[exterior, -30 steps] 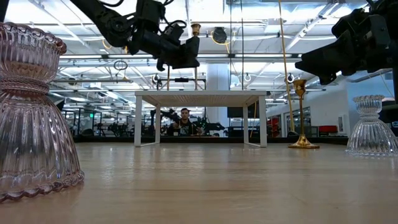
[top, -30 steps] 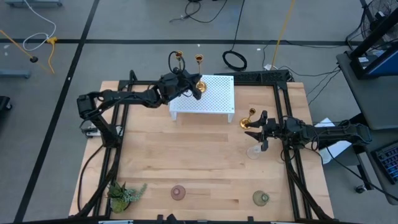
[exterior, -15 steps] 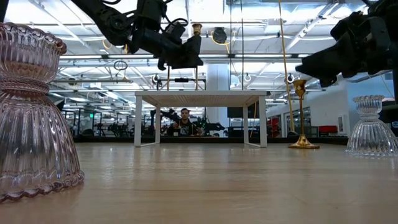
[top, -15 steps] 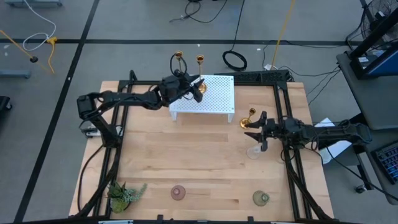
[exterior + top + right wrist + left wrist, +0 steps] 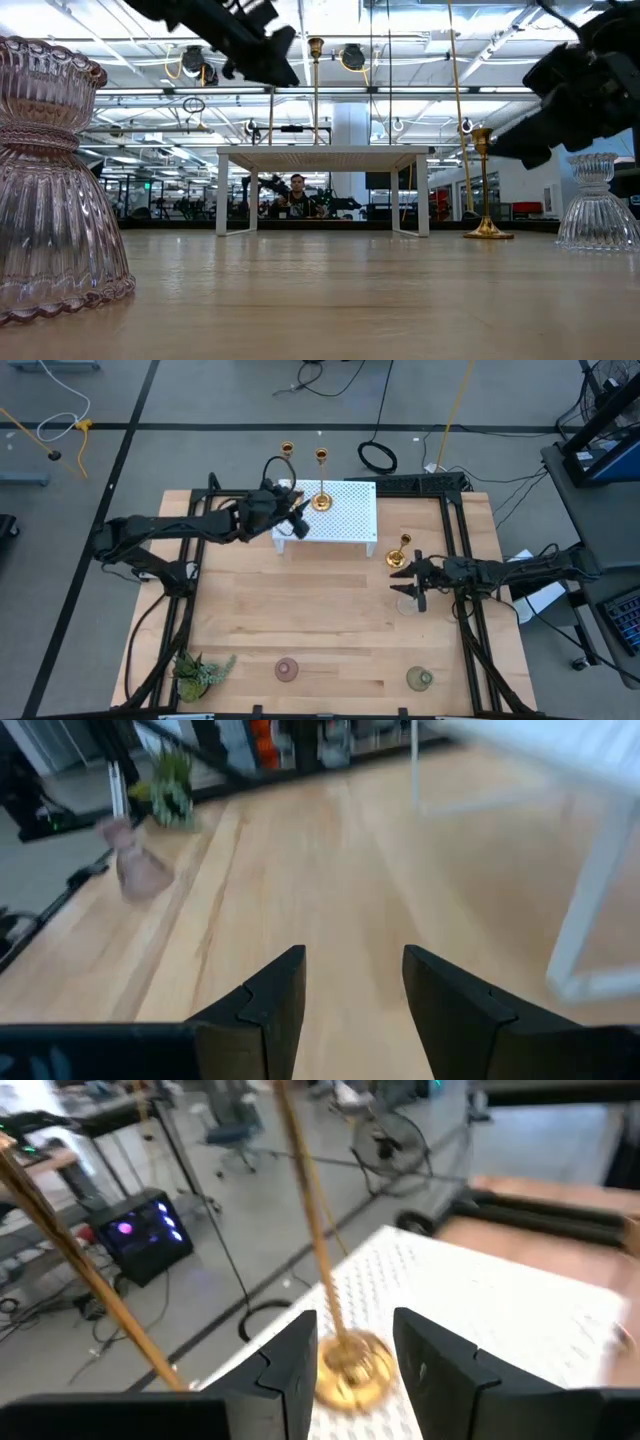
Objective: Pick & Place candle stick holders
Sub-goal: Put the middle right golden candle holder on the shelf
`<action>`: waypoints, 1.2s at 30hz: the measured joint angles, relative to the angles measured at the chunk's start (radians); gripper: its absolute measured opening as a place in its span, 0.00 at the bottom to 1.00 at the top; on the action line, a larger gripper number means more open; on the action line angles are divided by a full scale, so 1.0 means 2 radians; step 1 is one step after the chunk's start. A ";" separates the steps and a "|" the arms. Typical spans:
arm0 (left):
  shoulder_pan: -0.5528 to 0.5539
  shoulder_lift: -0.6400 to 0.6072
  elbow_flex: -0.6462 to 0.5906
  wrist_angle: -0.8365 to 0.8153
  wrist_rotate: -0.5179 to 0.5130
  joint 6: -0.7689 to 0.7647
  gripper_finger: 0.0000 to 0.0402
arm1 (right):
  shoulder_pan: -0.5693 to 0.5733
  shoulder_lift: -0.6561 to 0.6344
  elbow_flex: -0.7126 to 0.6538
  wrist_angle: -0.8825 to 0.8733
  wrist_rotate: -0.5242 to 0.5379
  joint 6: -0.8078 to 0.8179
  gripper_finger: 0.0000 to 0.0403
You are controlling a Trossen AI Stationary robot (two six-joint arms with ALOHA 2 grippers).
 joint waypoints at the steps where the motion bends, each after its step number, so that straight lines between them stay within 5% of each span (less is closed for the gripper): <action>1: -0.007 -0.010 0.000 -0.014 0.000 0.000 0.35 | 0.004 0.006 0.000 -0.008 0.000 0.008 0.40; 6: -0.039 -0.064 0.000 -0.098 0.000 -0.001 0.35 | 0.015 0.030 0.000 -0.010 0.044 0.028 0.40; 14: -0.082 -0.132 0.000 -0.236 0.000 -0.057 0.35 | 0.014 0.032 0.001 0.031 0.195 0.011 0.40; 22: -0.124 -0.162 0.000 -0.300 -0.019 -0.079 0.35 | 0.014 0.032 0.037 -0.048 0.180 -0.003 0.40; 27: -0.148 -0.160 0.000 -0.304 -0.044 -0.079 0.35 | 0.013 0.032 0.051 -0.092 0.225 0.019 0.40; 36: -0.171 -0.158 -0.014 -0.312 -0.059 -0.084 0.35 | 0.013 0.026 0.052 -0.041 0.303 0.006 0.40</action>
